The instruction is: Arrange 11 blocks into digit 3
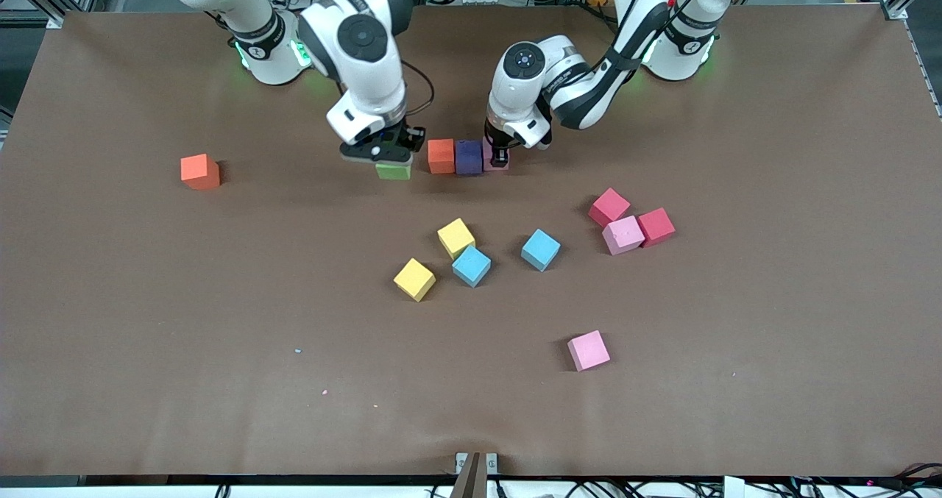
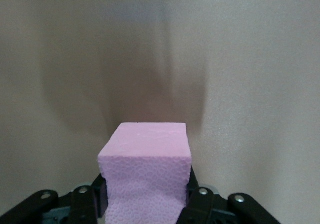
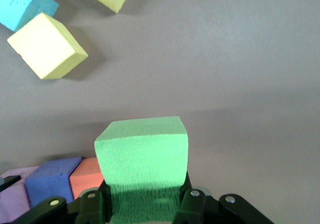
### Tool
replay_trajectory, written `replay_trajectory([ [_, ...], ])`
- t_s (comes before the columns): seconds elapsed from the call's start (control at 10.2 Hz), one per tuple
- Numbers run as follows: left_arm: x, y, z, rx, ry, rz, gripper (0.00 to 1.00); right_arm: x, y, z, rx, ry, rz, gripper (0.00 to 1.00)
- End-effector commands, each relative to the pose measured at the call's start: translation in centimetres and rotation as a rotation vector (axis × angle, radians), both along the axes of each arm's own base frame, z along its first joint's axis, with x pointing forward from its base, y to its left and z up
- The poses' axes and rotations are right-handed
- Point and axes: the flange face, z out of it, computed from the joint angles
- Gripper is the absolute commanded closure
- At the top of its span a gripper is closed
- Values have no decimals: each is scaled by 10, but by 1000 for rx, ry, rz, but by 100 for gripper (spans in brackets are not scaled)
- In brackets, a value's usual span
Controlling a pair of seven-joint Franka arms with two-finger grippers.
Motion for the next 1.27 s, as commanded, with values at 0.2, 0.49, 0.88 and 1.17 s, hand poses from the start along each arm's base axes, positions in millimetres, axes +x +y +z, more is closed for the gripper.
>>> replay_trajectory([
  [0.2,5,-7,-18,-6,10,-10,92,22,3,-15,74,-43,124,100],
  [0.49,3,-9,-22,18,-36,-103,0,18,29,-45,107,-48,207,100],
  [0.88,5,-5,7,62,-66,-118,0,5,47,-73,73,-66,236,100],
  [1.17,12,0,48,91,-111,-112,0,5,54,-85,101,-50,185,100],
])
